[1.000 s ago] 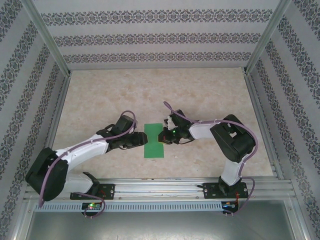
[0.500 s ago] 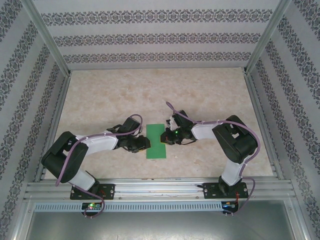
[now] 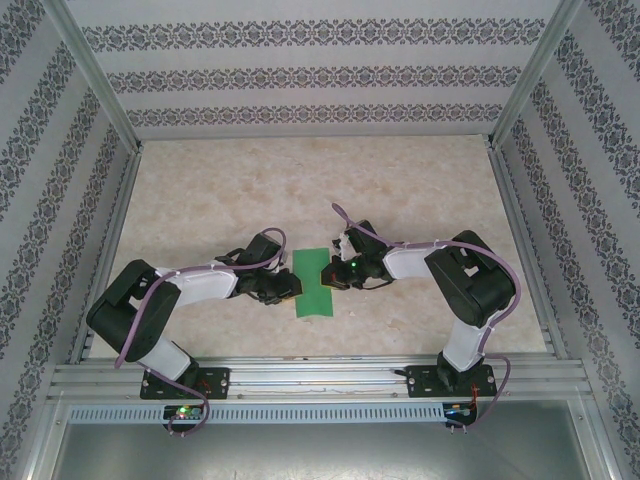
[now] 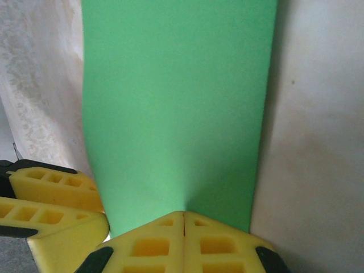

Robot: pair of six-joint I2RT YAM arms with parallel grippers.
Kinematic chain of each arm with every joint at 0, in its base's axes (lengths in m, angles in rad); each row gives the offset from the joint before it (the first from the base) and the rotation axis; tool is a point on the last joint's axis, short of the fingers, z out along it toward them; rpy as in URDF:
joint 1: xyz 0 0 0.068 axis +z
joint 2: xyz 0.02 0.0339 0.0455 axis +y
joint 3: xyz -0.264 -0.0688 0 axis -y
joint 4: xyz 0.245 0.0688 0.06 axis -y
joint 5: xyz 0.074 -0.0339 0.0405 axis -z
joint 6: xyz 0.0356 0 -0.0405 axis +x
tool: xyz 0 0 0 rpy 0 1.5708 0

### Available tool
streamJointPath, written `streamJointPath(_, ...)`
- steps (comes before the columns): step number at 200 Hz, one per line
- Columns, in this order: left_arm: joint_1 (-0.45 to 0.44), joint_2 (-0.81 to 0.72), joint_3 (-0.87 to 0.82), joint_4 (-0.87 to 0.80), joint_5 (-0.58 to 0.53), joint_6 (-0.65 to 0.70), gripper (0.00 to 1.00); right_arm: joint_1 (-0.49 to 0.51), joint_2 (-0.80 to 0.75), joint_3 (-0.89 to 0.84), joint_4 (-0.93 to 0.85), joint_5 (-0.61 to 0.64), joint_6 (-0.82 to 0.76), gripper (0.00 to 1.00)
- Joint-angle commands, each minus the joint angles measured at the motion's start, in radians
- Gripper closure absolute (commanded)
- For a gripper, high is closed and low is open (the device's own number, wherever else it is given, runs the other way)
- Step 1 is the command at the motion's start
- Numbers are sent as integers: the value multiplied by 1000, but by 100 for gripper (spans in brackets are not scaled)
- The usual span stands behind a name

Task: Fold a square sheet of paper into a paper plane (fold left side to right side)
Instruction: Third fold the triangle at the center of the table.

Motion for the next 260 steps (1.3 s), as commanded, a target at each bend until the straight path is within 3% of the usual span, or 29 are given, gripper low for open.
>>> streamJointPath(1,1,8,-10,72,30,-24,76,-7,5,-26,-60,19,-17,99)
streamJointPath(74,1,-24,-18,85,-13,-40,64,-7,-2,-30,-59,16,-22,99)
streamJointPath(160,8,-68,-12,86,-70,-39,57,-7,2,-26,-60,12,-24,99)
streamJointPath(260,7,-39,-18,70,-59,-33,89,-9,-3,-22,-65,13,-25,99)
